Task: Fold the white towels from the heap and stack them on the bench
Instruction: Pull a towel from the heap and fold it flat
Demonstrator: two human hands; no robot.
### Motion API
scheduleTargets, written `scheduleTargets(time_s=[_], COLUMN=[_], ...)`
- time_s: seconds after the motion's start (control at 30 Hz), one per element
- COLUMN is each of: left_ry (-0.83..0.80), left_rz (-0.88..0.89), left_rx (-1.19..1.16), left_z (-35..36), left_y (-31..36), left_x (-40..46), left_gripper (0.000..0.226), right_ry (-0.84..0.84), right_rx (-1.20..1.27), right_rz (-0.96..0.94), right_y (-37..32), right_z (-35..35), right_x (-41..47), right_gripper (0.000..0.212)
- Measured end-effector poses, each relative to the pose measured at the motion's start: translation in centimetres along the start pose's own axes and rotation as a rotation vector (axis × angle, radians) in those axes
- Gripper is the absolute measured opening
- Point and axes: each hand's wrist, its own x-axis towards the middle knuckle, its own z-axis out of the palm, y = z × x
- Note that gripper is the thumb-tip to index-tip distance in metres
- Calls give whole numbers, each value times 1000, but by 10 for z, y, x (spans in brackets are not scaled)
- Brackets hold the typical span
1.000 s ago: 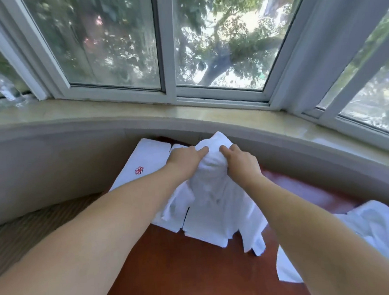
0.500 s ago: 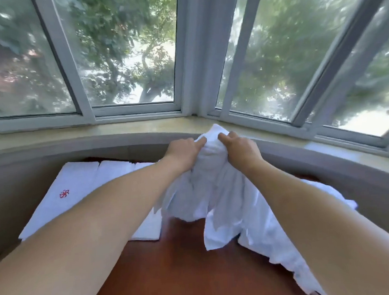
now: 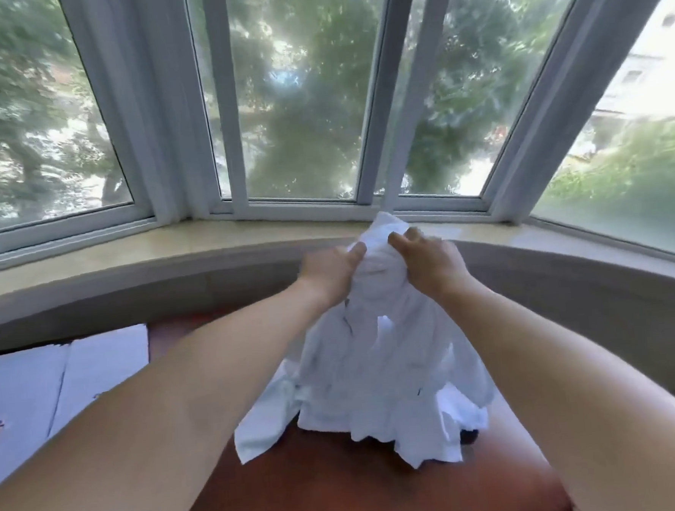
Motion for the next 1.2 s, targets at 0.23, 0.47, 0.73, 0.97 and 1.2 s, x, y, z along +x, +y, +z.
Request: scheduleTargets(time_s=[0.23,0.47,0.73,0.97,1.2], left_ry=[-571,-685,-651,-626,-576], left_rz=[24,-70,-149,-118,-103], left_rx=[-156,-321,-314,-229,-208], left_z=[134,162,213,248,273], left_y=[35,36,44,41,41], left_x=[-7,19,41,60,58], left_gripper=[84,109,69,77,75], right_ry=[-752,-788,-681,-606,-542], right_rx=[299,550,550,441,405], right_rz=[171,195,199,156,134], right_y=[20,47,54,48,43], right_z=[163,193,247,296,317], right_x=[-62,-54,-51,-38,-40], right_gripper=[125,134,86,88,88])
